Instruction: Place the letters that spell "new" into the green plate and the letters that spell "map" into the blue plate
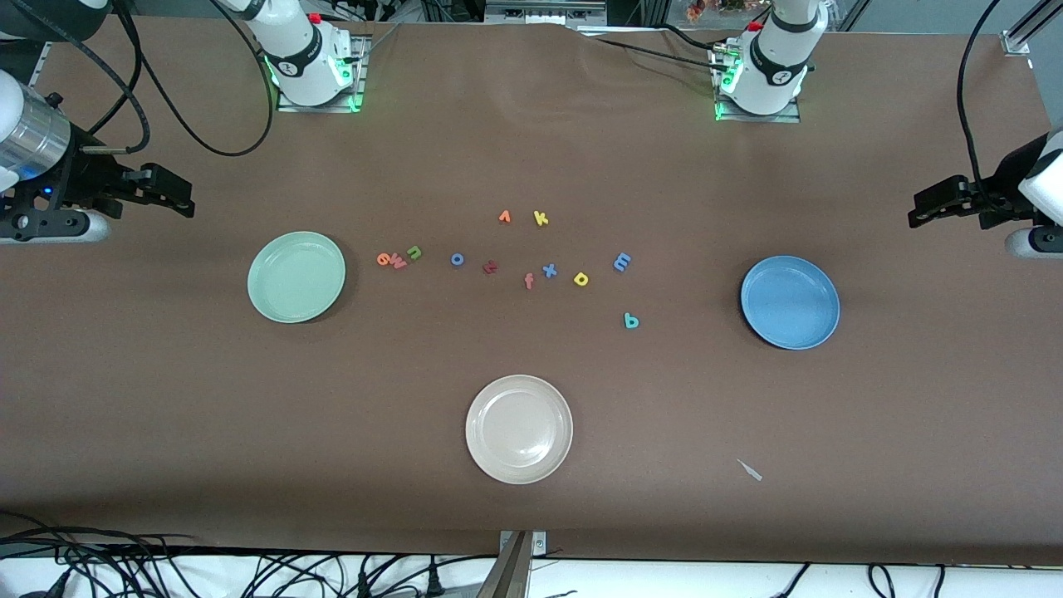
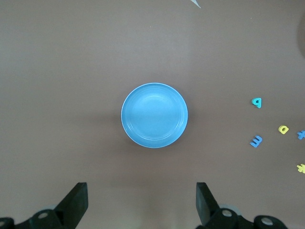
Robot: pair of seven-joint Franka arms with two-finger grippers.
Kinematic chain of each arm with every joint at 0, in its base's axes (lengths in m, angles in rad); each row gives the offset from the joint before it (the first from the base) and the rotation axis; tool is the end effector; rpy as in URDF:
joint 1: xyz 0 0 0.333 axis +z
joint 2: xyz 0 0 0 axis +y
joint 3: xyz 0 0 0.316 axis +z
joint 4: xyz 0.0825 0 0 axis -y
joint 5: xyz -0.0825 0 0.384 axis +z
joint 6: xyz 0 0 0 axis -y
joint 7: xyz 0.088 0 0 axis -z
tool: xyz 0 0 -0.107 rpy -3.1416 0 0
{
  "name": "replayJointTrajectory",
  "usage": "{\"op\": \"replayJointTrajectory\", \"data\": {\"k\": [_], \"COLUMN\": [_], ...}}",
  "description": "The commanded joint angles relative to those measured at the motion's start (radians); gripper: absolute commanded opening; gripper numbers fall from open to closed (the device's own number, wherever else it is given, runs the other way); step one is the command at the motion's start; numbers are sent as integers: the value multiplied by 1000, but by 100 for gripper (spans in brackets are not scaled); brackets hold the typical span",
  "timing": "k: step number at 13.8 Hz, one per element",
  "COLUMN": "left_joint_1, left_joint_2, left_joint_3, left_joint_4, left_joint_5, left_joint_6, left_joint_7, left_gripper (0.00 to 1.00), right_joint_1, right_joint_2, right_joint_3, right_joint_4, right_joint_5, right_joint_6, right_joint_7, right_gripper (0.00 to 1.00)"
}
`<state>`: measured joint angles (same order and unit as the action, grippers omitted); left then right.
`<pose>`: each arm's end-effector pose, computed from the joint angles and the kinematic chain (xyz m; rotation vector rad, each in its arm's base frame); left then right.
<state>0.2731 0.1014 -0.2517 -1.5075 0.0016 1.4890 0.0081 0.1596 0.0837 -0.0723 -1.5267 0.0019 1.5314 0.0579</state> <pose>0.5744 0.0197 0.5918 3.1109 0.0204 -0.1812 0.5725 0.0520 0.5947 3.1290 0.0460 -0.1225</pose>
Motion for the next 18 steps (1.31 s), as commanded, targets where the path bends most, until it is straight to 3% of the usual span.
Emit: {"op": "replayJointTrajectory", "data": {"k": [1, 18], "left_joint_1": [-3, -3], "left_joint_2": [0, 0], "left_joint_3": [3, 2], "left_joint_4": [17, 15], "left_joint_5": [12, 14], "left_joint_6": [-15, -16], "left_joint_7": [9, 10], "left_gripper": [100, 100], "right_joint_1": [-2, 0], "right_joint_2": [-9, -4], "right_joint_3": [0, 0], "right_joint_4": [0, 3], "right_joint_5": [-3, -8], "right_joint_6": [-10, -16], "right_joint_7": [-12, 3], "right_gripper": [100, 100]}}
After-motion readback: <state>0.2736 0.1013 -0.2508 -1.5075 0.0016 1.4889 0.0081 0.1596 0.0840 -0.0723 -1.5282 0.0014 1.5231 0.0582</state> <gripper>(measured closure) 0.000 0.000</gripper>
